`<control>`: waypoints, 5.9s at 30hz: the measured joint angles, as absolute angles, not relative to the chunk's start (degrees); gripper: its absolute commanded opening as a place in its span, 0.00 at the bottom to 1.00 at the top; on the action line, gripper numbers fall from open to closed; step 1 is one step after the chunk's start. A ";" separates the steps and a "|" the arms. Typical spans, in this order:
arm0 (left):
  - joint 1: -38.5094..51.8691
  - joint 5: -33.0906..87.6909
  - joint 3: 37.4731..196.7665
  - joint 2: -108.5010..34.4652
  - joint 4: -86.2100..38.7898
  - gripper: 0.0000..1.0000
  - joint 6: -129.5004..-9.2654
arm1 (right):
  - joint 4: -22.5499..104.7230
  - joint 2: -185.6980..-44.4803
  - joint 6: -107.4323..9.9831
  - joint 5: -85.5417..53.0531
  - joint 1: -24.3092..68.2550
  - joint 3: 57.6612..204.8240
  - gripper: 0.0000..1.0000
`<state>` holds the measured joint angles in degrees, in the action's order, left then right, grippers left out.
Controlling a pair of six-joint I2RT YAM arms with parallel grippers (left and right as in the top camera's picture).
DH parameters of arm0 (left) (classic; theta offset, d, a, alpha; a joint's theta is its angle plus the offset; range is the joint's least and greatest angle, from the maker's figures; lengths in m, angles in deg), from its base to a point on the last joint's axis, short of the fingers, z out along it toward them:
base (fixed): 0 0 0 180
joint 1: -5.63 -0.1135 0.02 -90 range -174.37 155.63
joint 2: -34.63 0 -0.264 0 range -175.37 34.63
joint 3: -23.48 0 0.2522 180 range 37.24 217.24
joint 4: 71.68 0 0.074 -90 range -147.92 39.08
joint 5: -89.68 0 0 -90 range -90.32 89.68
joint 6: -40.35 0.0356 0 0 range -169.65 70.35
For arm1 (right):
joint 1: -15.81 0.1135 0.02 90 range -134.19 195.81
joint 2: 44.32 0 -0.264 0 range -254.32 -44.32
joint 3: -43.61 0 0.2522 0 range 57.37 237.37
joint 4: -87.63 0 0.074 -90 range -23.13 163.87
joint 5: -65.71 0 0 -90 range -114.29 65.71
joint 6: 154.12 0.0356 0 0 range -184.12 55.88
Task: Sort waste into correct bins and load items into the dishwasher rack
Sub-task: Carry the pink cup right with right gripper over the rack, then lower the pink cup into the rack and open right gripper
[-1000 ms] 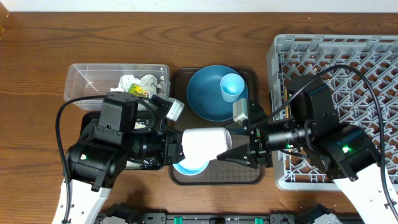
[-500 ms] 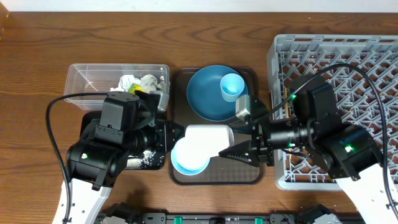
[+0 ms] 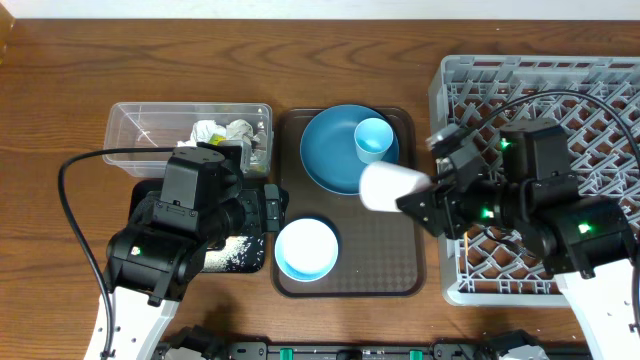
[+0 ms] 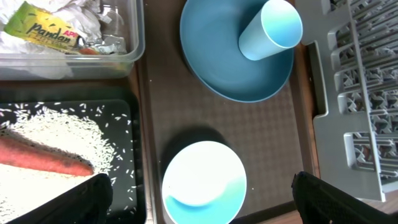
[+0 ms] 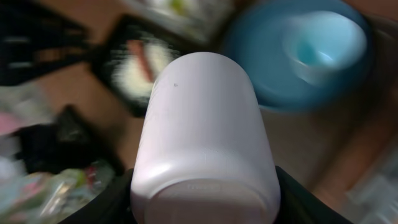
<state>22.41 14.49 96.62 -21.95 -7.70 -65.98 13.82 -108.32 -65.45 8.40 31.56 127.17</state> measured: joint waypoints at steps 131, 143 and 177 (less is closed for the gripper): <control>22.41 14.27 96.60 -21.95 -7.70 0.98 -65.96 | 9.23 -121.72 -55.59 -21.06 15.23 119.89 0.76; 22.41 14.27 96.60 -21.95 -7.70 0.98 -65.96 | 7.04 -121.72 -55.59 -20.41 15.23 120.02 0.67; 22.41 14.27 96.60 -21.95 -7.70 0.98 -65.96 | 7.26 -121.72 -55.57 -6.22 15.23 124.83 0.99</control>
<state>22.41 14.27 96.60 -21.95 -7.70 -65.96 7.26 -121.72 -55.57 -6.22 15.23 124.83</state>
